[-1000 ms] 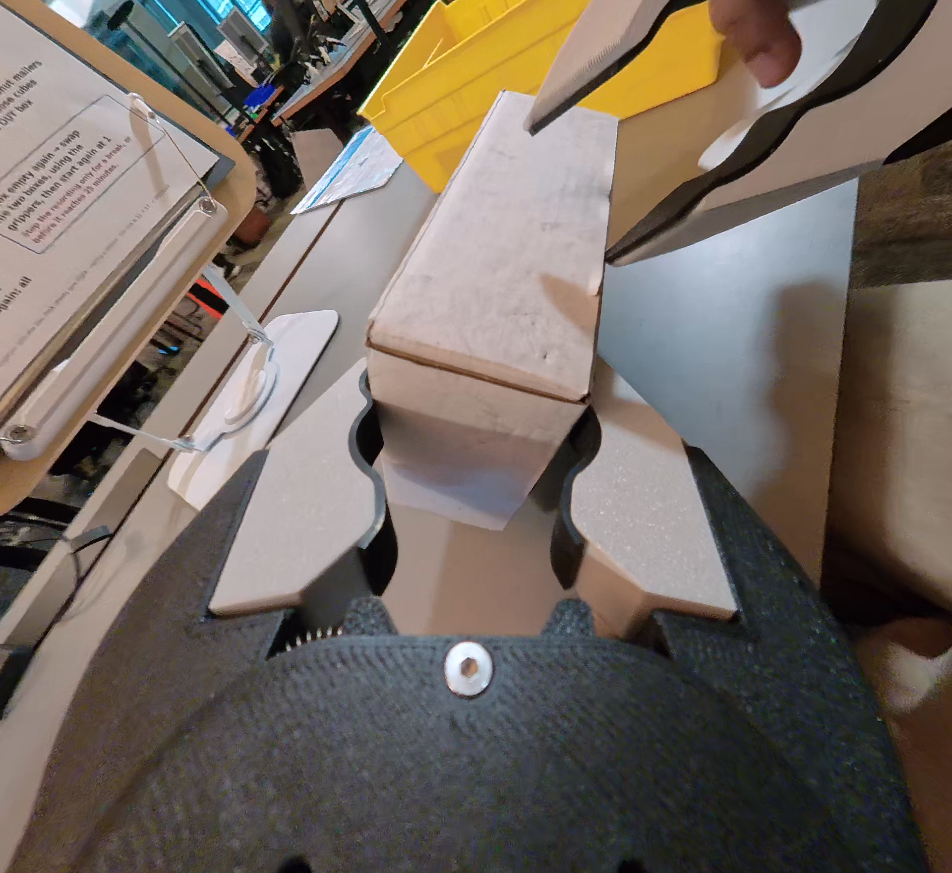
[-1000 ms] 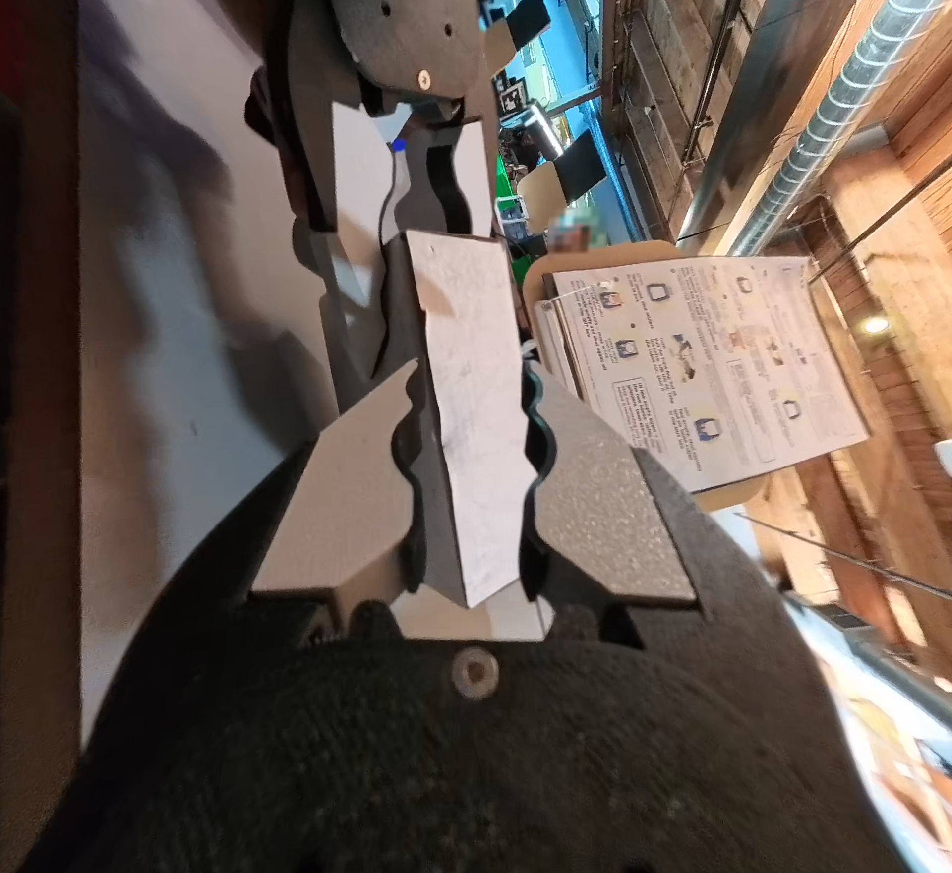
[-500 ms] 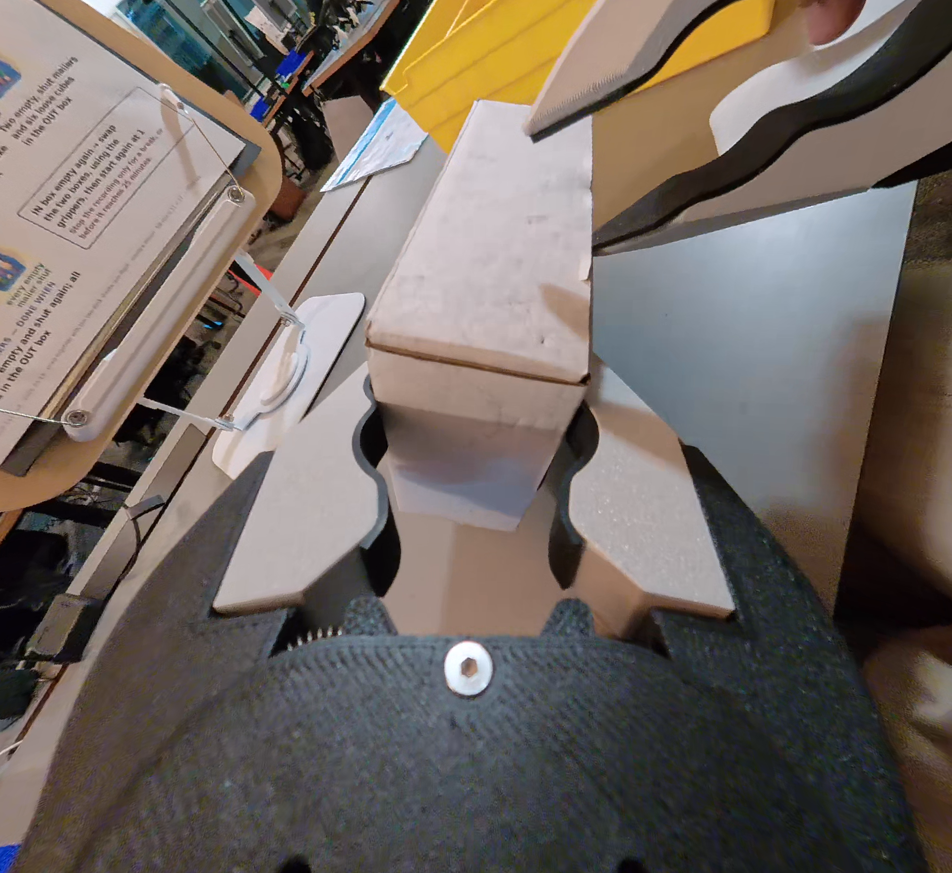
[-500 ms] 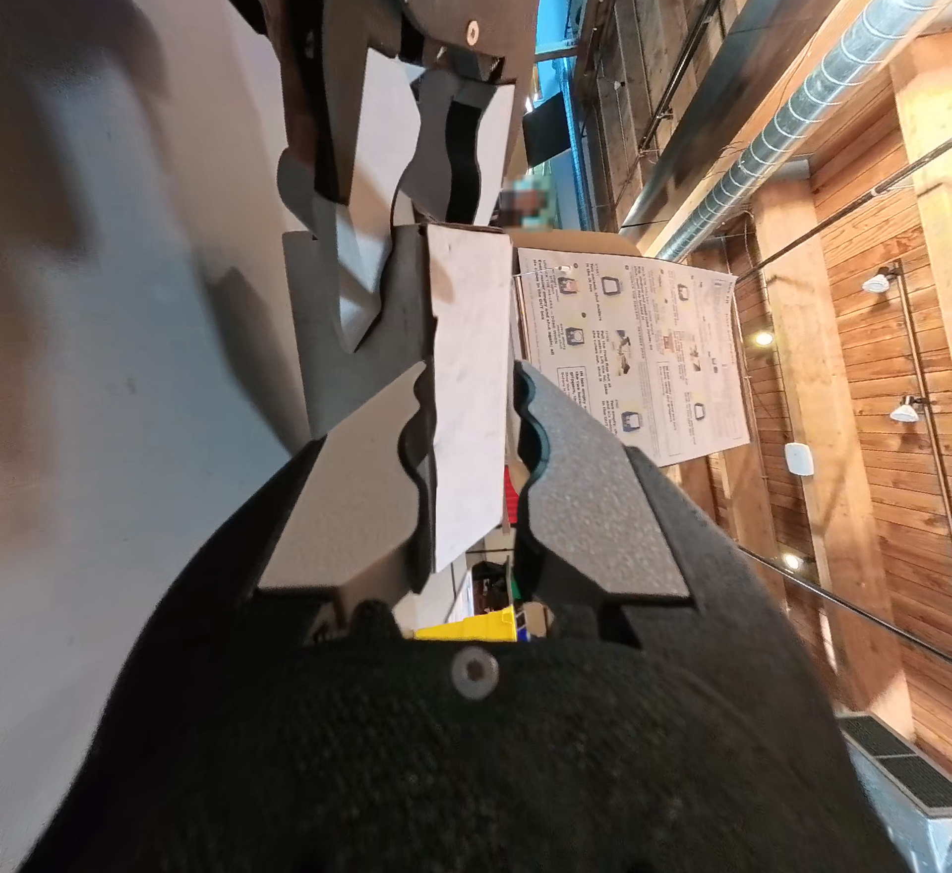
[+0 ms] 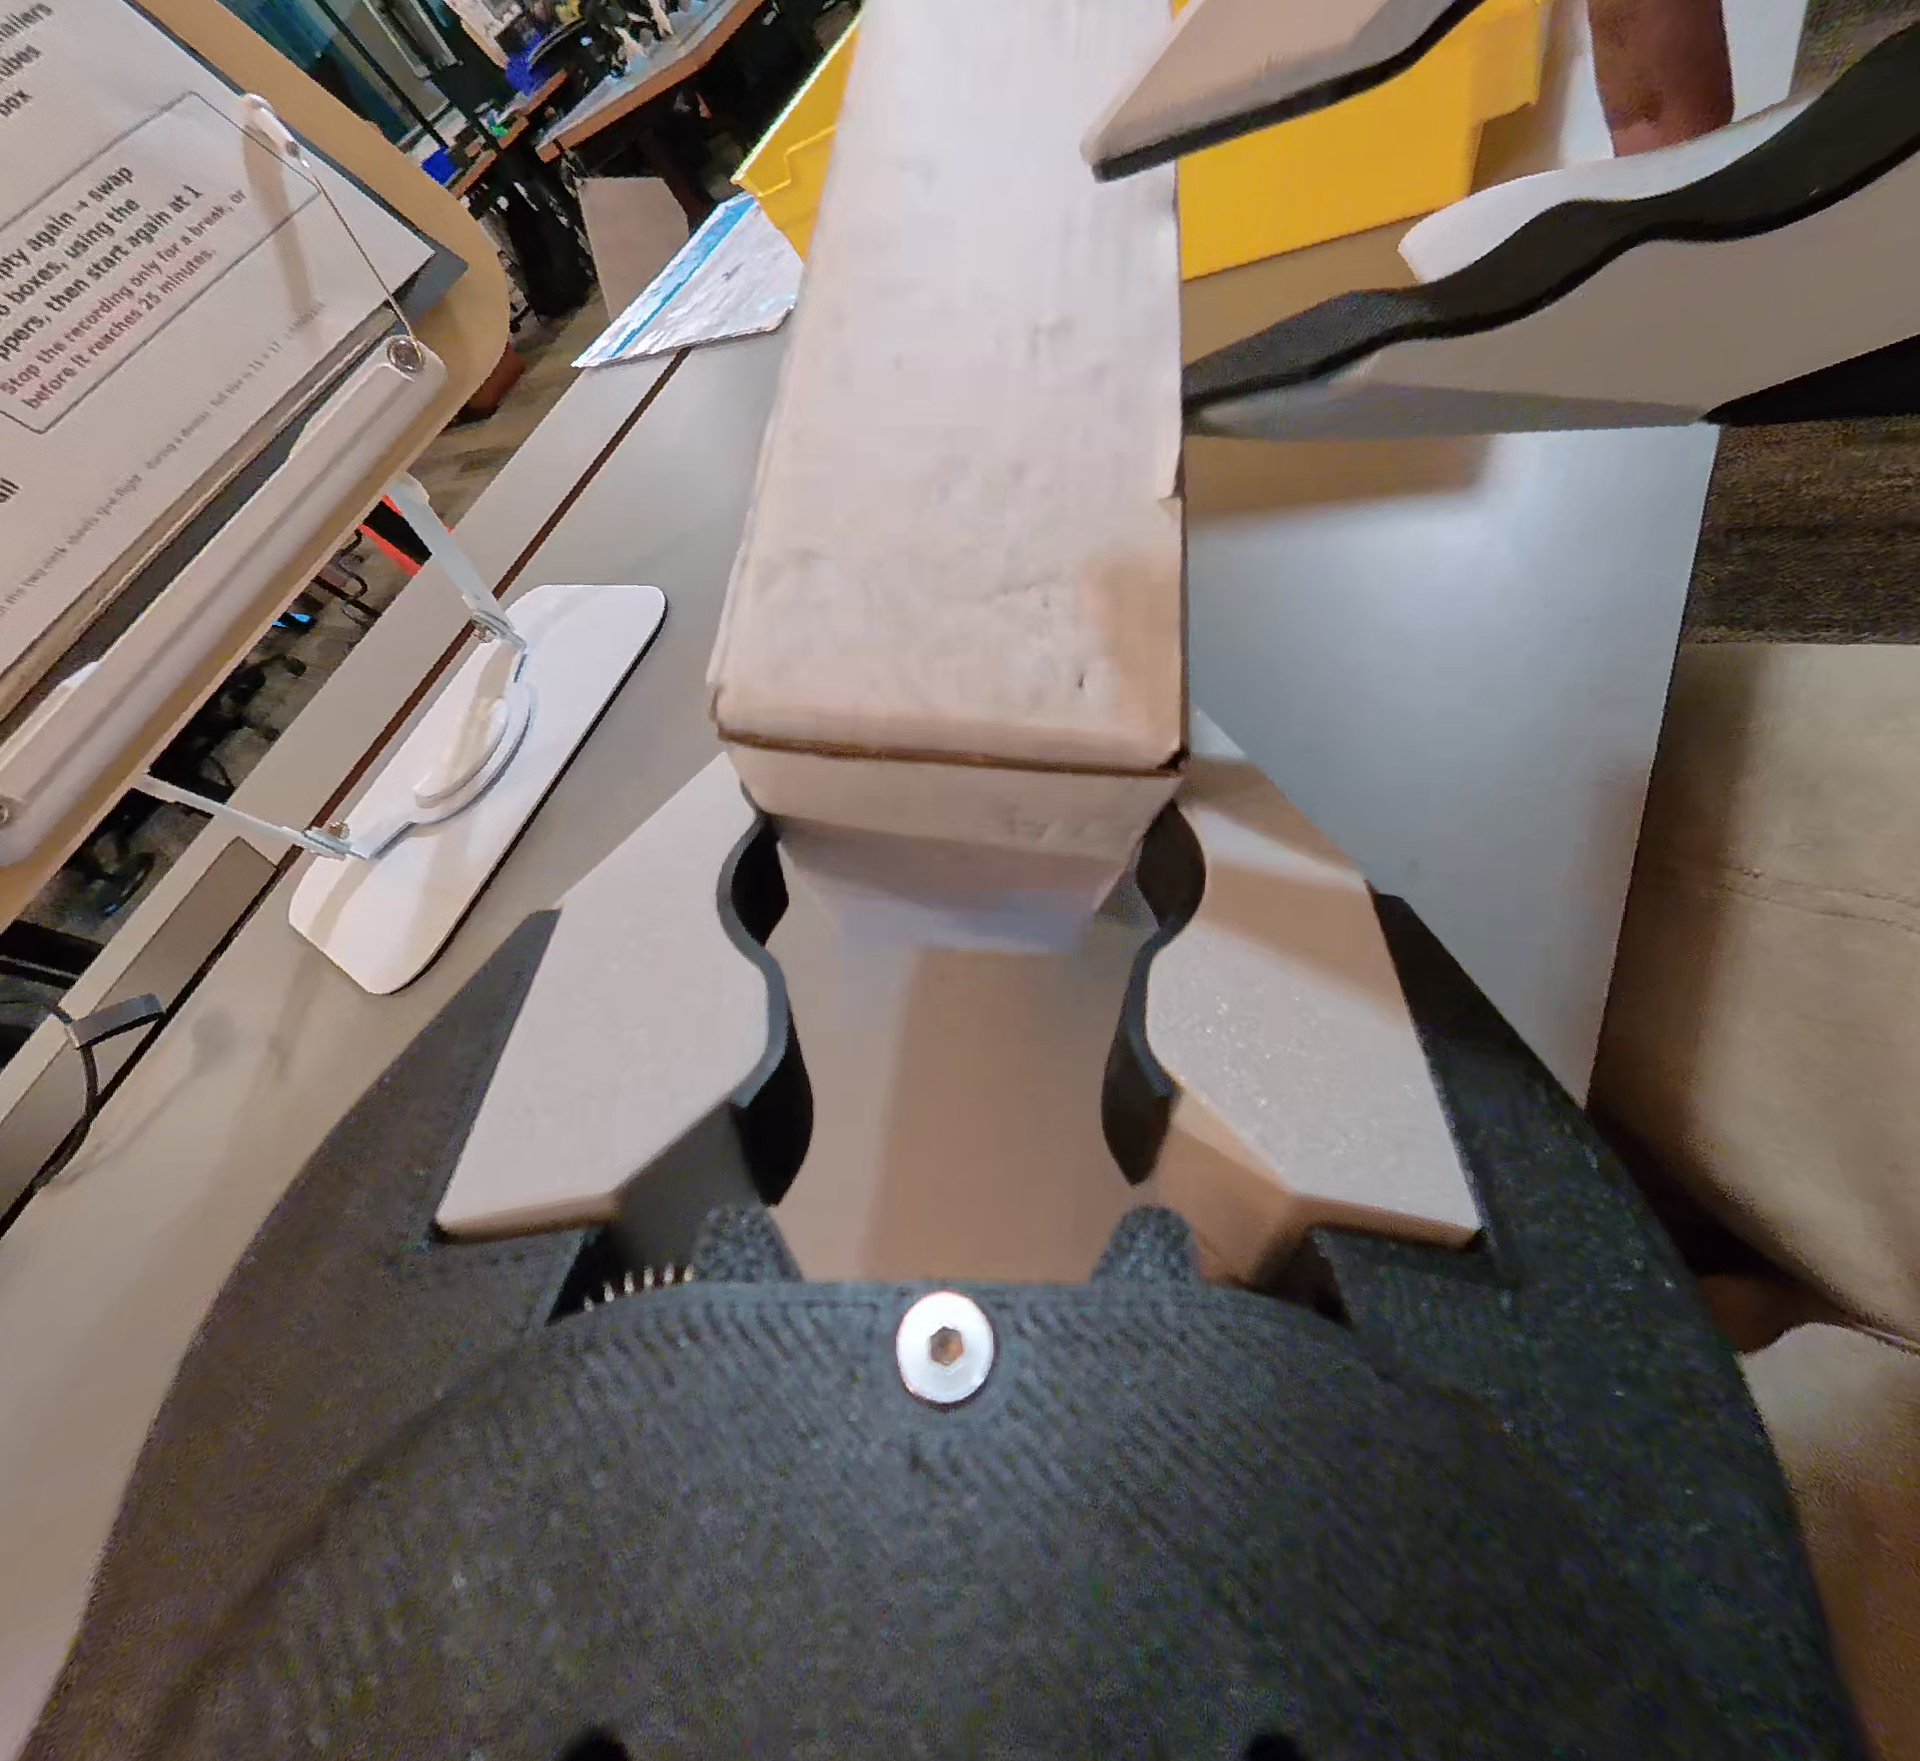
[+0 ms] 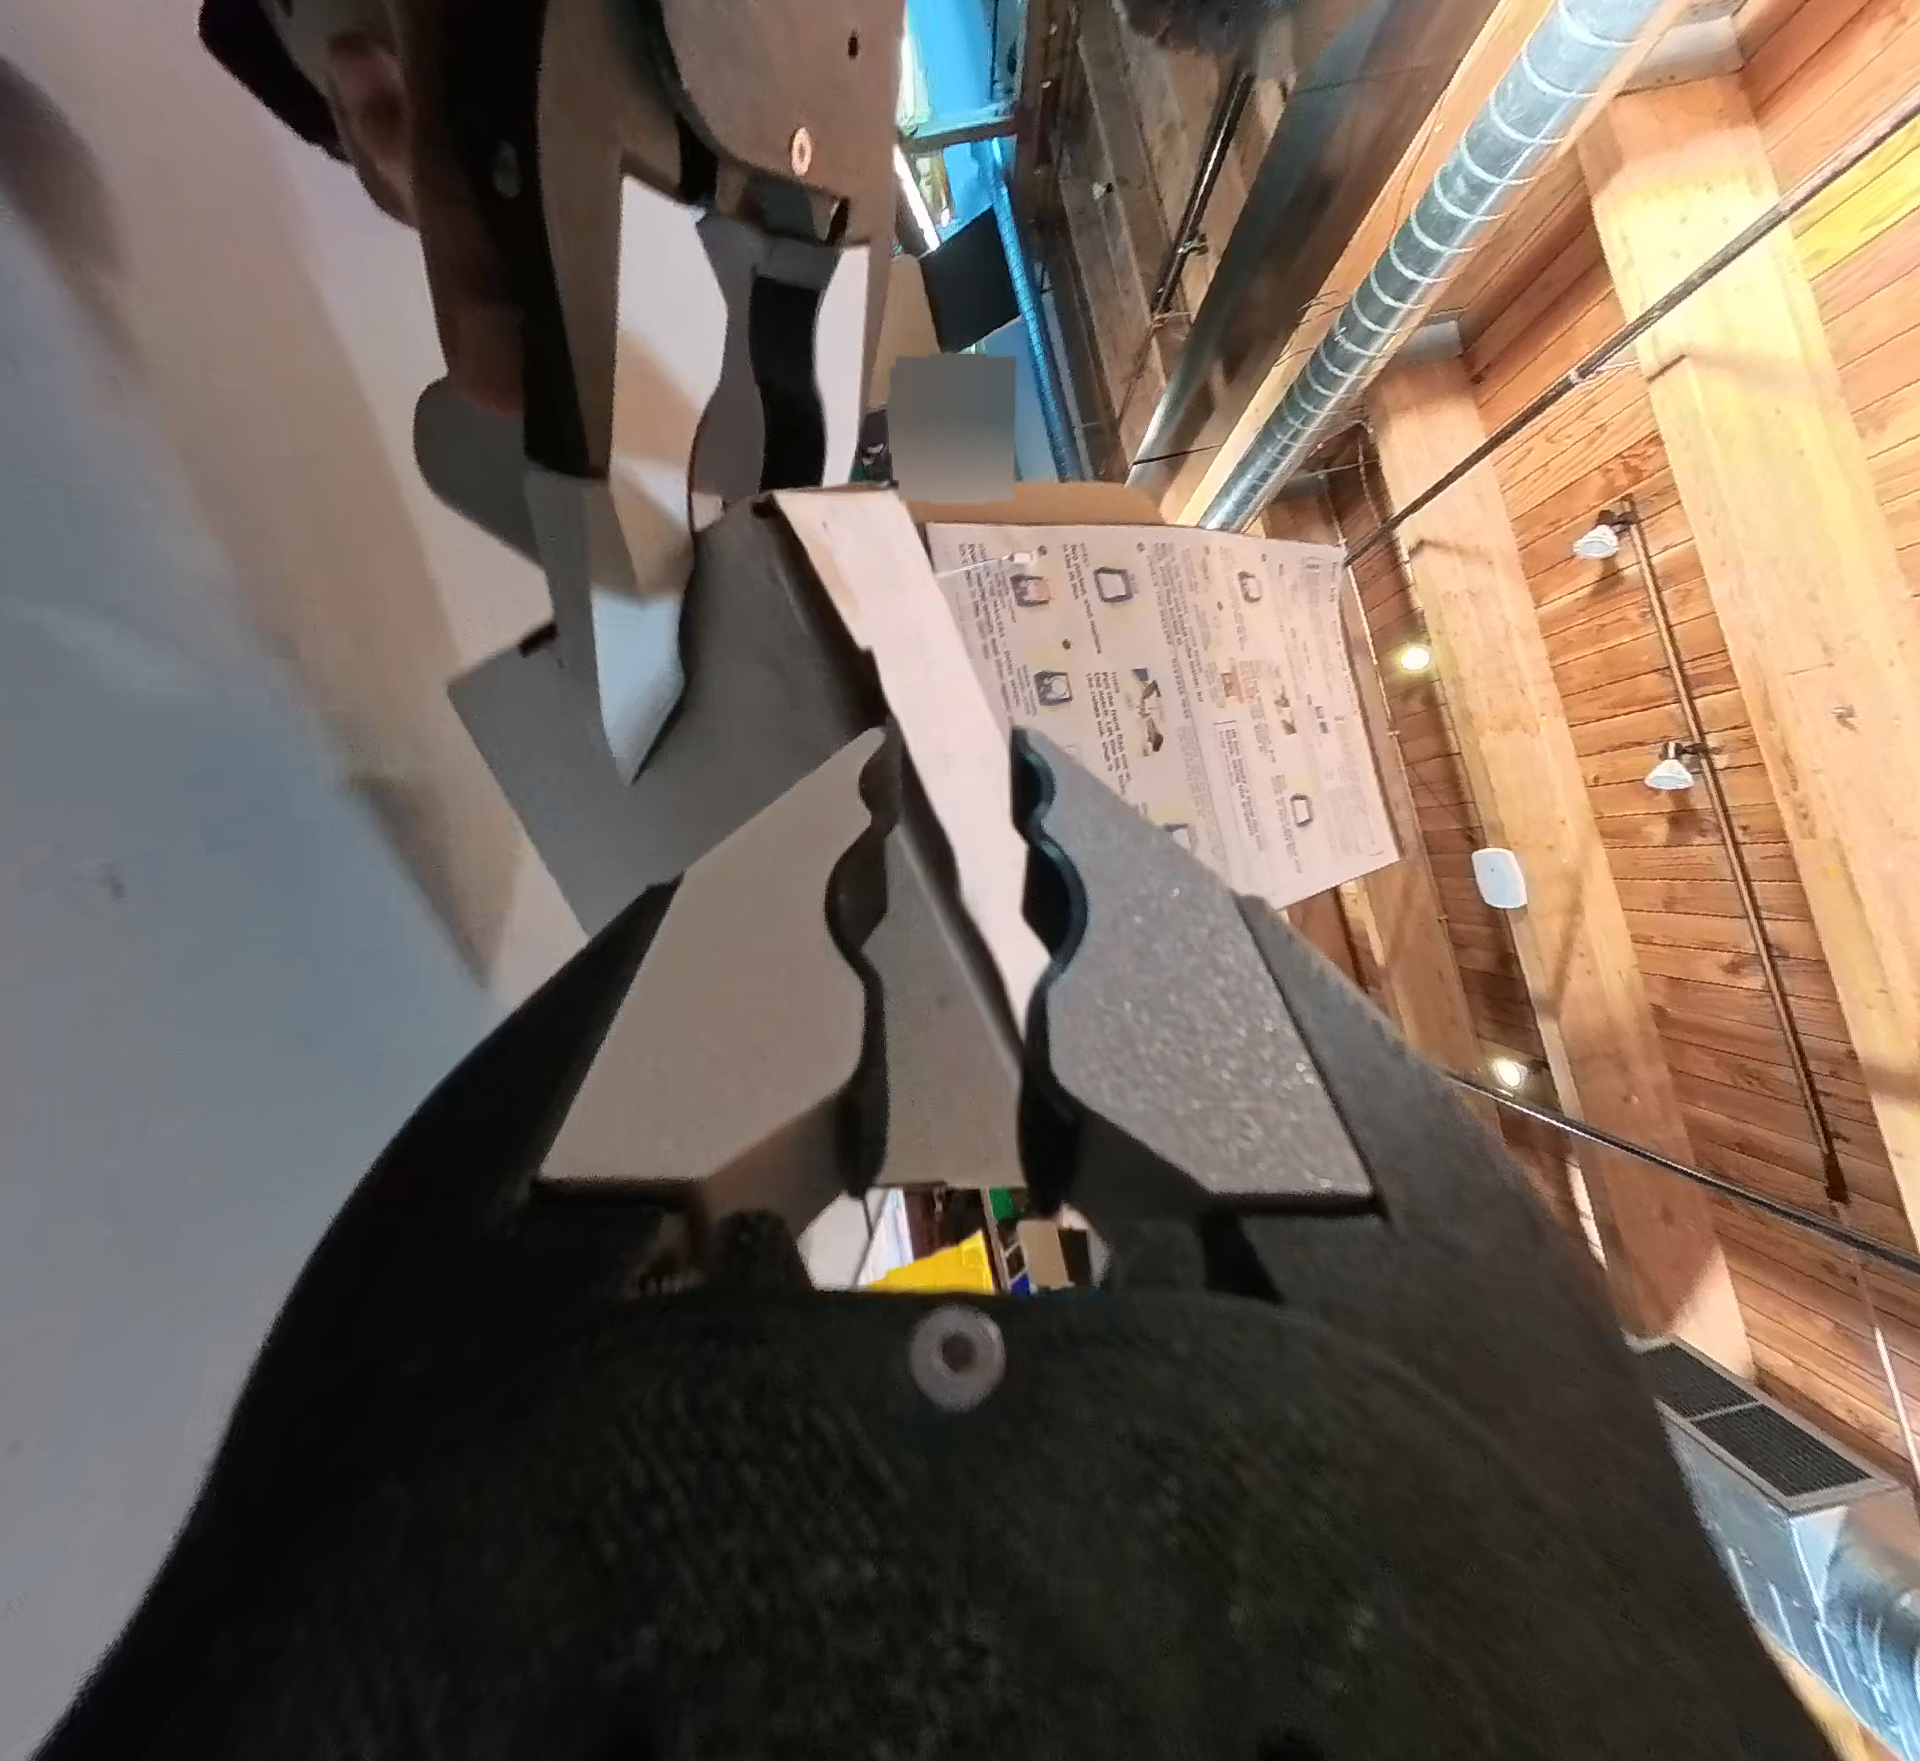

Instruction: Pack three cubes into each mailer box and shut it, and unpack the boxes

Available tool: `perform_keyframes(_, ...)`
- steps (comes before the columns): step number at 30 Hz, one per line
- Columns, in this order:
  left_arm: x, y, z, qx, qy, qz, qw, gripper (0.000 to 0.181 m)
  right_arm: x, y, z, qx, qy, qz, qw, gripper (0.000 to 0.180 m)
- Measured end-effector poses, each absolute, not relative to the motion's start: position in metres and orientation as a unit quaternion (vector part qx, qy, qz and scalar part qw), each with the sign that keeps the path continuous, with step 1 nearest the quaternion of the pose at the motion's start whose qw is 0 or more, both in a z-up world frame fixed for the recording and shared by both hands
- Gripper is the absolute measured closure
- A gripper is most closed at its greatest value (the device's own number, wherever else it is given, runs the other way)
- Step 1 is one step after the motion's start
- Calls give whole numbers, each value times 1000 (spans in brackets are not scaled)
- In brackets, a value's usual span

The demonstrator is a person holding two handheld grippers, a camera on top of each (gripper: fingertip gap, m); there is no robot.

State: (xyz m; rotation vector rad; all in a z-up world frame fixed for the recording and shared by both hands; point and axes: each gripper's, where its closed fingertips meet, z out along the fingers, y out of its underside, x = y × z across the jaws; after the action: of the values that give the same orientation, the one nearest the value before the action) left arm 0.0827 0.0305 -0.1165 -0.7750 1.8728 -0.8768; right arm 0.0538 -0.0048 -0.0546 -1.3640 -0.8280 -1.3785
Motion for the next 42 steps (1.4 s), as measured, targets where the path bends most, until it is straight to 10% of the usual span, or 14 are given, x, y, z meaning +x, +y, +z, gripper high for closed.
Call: perform_keyframes(42, 78, 17, -103, -325, 738, -403, 433, 111, 65, -7, -63, -587, -341, -546, 490, 180)
